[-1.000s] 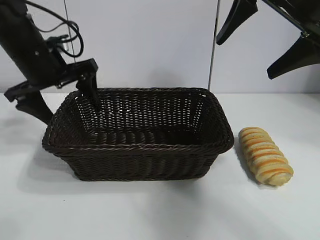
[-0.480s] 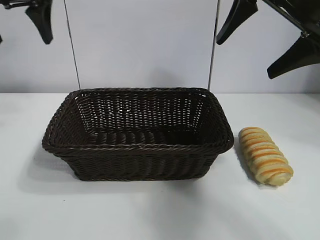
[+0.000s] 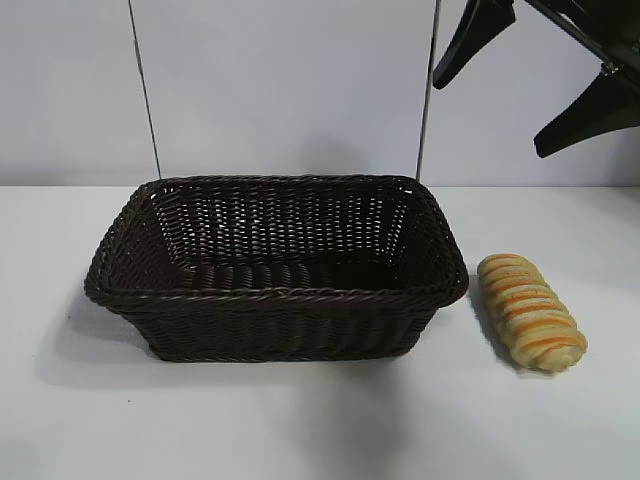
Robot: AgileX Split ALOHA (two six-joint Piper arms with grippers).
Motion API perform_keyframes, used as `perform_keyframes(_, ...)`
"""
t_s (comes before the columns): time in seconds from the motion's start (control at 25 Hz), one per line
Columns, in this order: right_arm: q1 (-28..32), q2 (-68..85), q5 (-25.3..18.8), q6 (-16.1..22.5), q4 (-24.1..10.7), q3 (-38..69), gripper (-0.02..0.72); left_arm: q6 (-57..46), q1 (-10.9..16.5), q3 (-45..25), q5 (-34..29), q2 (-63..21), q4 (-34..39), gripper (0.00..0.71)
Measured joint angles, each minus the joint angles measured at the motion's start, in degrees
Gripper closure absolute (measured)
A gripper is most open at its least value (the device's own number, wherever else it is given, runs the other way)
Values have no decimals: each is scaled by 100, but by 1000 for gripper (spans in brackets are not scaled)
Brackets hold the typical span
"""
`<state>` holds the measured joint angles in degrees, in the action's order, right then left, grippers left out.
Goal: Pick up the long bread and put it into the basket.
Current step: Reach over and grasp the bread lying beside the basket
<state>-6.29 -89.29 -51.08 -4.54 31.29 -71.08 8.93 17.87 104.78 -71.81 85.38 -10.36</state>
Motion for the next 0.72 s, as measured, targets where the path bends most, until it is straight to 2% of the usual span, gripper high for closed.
perform_keyframes(0.12, 0, 0, 0, 0, 0, 0, 9, 72, -211, 0, -34, -1013, 60, 16)
perform_keyframes(0.28, 0, 0, 0, 0, 0, 0, 9, 138, -1007, -80, -57, -2295, 103, 16)
perform_keyframes(0.36, 0, 0, 0, 0, 0, 0, 9, 144, -1374, -402, -38, -2946, 189, 16)
perform_keyframes(0.48, 0, 0, 0, 0, 0, 0, 9, 149, -1545, -1283, 71, -3995, 386, 16)
perform_keyframes(0.72, 0, 0, 0, -25, 0, 0, 9, -57, -1552, -3947, 544, -6079, 570, 16)
